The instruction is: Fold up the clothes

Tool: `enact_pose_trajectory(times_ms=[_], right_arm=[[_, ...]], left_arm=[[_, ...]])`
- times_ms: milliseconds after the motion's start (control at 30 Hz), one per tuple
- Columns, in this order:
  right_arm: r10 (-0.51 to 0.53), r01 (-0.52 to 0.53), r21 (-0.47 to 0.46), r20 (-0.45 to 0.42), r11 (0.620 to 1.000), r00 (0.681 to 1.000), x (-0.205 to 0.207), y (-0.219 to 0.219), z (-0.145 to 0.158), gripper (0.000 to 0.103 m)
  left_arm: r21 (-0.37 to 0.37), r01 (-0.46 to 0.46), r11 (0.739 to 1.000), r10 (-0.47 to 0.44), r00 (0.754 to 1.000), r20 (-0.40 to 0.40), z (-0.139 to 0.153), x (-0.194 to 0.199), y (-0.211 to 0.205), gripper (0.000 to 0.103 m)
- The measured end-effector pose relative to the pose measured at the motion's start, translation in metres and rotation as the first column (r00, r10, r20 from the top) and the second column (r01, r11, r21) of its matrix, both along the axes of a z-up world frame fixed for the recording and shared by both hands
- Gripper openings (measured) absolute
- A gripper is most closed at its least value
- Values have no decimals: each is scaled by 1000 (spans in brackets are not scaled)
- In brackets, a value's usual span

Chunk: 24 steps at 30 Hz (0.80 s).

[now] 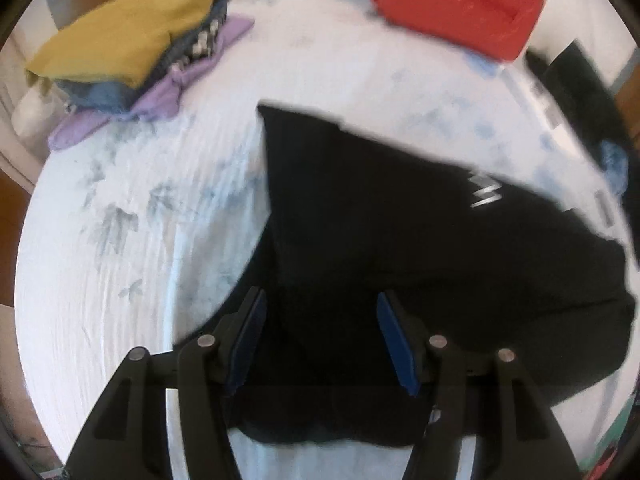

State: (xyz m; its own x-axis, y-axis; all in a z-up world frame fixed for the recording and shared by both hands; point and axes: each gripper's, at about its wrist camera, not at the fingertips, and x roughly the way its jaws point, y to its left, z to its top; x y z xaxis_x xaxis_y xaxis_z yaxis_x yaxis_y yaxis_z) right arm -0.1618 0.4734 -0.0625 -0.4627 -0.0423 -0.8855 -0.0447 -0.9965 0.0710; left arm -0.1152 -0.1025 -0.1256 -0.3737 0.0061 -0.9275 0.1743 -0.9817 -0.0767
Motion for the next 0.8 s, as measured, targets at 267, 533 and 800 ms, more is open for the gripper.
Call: enact_pose_trajectory(times_ms=[267, 533, 800], right_arm=[[179, -189, -104, -95, 976, 979, 3, 31, 17, 35], [612, -617, -82, -81, 782, 787, -16, 57, -18, 35], [774, -772, -73, -5, 631, 633, -10, 49, -34, 67]], left_arm=[[67, -99, 993, 105, 989, -103, 35, 44, 107, 82], [56, -285, 957, 287, 957, -32, 13, 89, 286, 82], [46, -339, 940, 339, 941, 14, 5, 98, 379, 82]])
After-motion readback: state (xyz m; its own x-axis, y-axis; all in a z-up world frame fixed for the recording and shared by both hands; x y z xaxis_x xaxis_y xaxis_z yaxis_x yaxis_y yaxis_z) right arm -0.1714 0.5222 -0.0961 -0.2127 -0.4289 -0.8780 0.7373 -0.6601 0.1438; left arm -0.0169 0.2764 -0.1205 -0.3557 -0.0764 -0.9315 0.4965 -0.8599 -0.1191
